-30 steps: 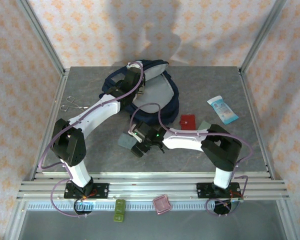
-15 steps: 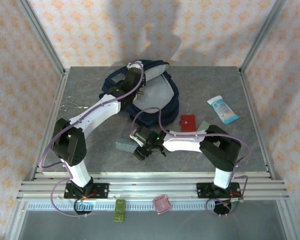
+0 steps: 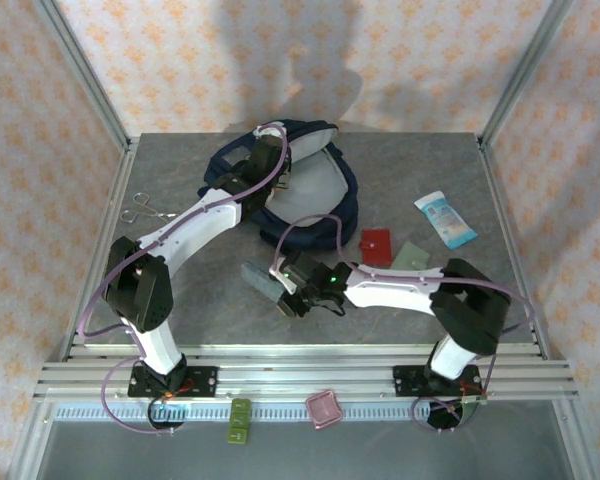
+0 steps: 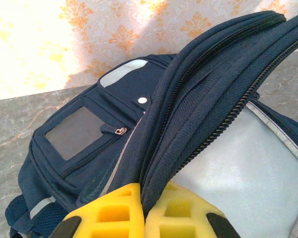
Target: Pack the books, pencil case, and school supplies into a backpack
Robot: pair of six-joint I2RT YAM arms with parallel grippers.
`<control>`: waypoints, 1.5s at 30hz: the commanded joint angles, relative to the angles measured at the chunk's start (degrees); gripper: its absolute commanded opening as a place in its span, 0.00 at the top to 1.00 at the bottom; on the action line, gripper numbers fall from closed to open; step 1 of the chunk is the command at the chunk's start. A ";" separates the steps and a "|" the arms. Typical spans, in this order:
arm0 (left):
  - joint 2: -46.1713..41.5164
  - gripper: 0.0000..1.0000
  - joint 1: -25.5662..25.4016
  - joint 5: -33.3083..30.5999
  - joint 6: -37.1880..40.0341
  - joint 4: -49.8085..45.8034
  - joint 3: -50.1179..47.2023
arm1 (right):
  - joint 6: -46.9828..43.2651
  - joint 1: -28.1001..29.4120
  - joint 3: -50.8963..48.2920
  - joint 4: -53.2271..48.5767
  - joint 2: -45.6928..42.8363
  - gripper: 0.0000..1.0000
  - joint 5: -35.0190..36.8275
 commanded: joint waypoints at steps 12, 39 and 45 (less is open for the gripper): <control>-8.80 1.00 1.11 2.37 -1.03 13.59 -6.55 | 16.01 -19.89 -3.51 3.02 -15.78 0.83 -14.46; -22.86 1.00 -0.05 8.78 0.29 23.54 -21.73 | 38.14 -37.42 45.78 1.35 33.94 0.42 -33.95; -22.63 1.00 -0.22 9.52 -0.83 23.67 -22.86 | 44.43 -38.99 28.99 13.57 23.10 0.36 -28.69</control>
